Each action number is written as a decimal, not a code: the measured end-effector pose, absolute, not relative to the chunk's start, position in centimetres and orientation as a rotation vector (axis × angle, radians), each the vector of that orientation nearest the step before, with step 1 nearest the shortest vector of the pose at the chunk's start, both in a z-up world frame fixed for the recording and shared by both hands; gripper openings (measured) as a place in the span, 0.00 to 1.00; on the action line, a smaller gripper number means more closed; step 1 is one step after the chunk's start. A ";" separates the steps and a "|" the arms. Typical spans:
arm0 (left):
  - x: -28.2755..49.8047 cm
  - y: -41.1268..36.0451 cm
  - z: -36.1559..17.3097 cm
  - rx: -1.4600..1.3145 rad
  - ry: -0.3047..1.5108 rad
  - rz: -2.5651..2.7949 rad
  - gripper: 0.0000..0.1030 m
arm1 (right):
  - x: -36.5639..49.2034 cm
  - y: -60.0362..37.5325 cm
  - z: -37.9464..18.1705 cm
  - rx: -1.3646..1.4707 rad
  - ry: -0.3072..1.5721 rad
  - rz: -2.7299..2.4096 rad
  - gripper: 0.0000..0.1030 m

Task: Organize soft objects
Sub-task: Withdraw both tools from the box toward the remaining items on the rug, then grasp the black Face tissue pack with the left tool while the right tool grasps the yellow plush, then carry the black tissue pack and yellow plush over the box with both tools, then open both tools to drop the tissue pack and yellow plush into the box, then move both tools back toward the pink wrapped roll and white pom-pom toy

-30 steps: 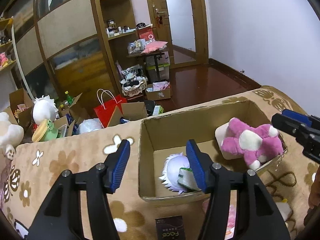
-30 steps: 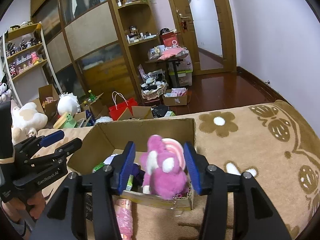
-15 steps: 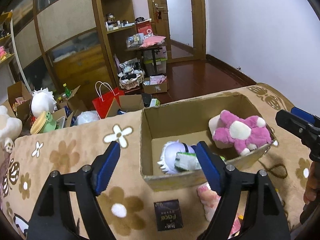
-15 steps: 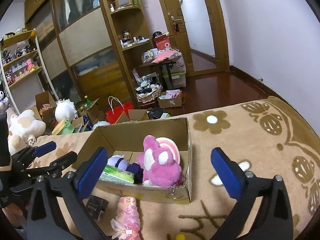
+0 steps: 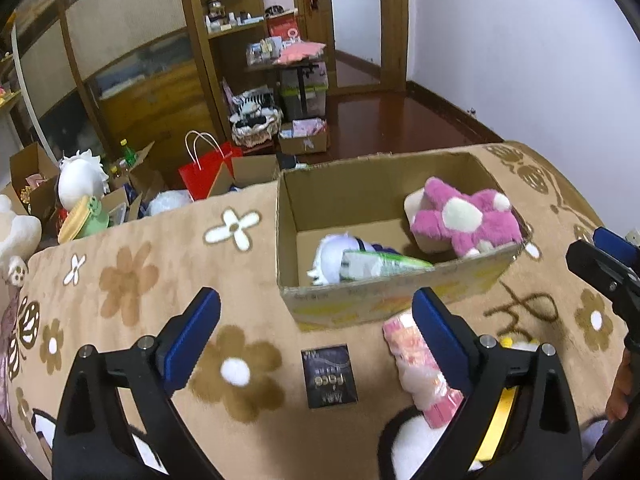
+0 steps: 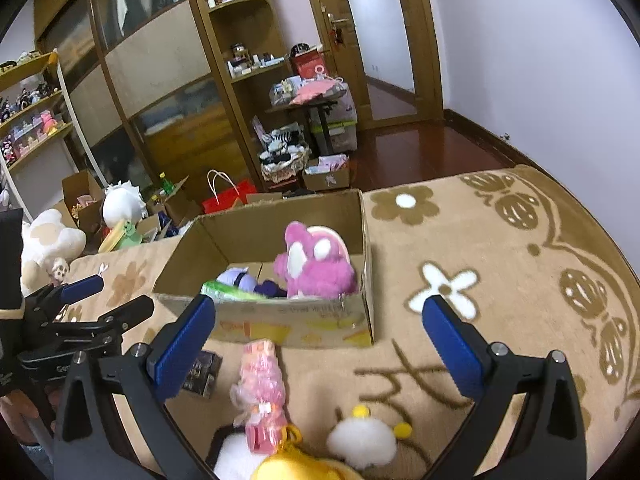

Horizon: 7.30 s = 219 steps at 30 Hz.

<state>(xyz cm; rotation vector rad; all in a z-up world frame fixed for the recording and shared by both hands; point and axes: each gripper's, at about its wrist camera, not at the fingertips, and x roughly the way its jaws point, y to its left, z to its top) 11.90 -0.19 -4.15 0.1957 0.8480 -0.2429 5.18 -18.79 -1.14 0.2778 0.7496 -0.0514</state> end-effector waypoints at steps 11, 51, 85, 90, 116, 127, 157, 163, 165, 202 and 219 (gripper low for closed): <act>10.5 -0.6 -5.6 0.256 0.991 -0.242 0.93 | 2.2 -16.7 -0.6 0.199 0.822 -0.029 1.00; 13.8 -0.6 -14.5 0.328 1.333 -0.217 0.93 | 2.4 -13.1 -11.9 0.196 1.294 0.034 0.83; 12.7 -0.3 -13.3 0.270 1.246 -0.207 0.45 | 2.5 -14.8 -6.5 0.123 1.012 -0.051 0.72; 11.3 -0.1 -10.0 0.237 1.106 -0.233 0.45 | 2.6 -15.6 -4.7 0.149 0.907 -0.075 0.72; 12.0 1.3 1.2 0.184 0.560 -0.199 0.45 | 5.8 -16.2 2.3 0.081 0.570 -0.076 0.72; 14.0 0.5 0.3 0.231 0.516 -0.216 0.45 | 8.3 -16.1 2.8 0.030 0.551 -0.039 0.72; 17.7 0.1 -4.6 0.255 0.622 -0.275 0.46 | 12.1 -16.2 -0.4 0.174 0.577 0.077 0.74; 17.8 0.4 -4.9 0.249 0.619 -0.265 0.52 | 12.4 -16.3 -1.3 0.189 0.601 0.077 0.75; 17.8 0.5 -4.9 0.246 0.615 -0.262 0.54 | 12.5 -16.2 -1.3 0.191 0.602 0.081 0.79; 10.1 1.8 -0.7 0.308 0.645 -0.276 0.95 | 3.9 -17.4 4.5 0.177 0.562 -0.060 1.00; 8.4 2.1 -1.2 0.236 0.771 -0.300 0.95 | 0.1 -17.4 2.5 0.266 0.658 -0.128 1.00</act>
